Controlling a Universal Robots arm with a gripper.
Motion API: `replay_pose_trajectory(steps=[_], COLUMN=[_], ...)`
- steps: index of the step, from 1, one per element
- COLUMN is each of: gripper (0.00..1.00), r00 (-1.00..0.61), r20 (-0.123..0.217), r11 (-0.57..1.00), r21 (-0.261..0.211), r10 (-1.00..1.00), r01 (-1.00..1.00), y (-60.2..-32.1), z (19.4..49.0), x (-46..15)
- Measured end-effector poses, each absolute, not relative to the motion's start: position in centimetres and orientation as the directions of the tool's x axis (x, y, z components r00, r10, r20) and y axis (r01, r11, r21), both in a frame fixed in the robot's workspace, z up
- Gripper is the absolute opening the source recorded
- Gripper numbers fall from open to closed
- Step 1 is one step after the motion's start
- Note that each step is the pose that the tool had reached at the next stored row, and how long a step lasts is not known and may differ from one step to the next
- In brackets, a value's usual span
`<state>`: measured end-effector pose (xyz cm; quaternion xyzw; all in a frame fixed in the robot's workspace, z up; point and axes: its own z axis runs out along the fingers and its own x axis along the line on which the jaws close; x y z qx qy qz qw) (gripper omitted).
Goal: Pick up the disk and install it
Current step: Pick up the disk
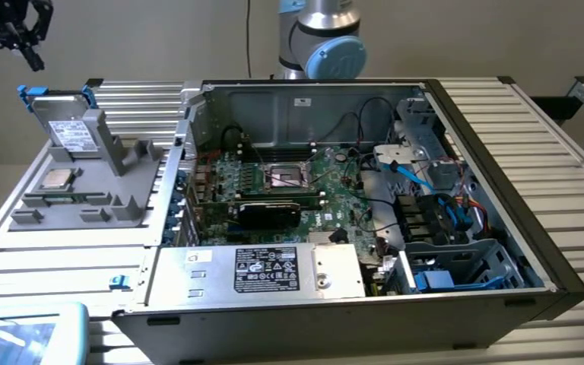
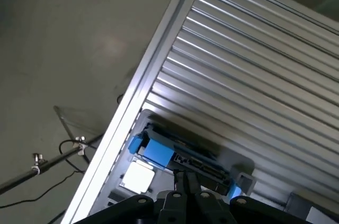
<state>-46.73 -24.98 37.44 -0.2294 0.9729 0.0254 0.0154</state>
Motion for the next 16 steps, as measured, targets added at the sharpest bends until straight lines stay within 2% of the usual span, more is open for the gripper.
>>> replay_pose_trajectory(steps=[16], gripper=[0.11], r00=[-0.729], r20=[-0.041], r11=[0.728], r21=[0.043], r10=[-0.683], r01=[-0.685], y=[-24.98], z=[37.29], x=[-46.77])
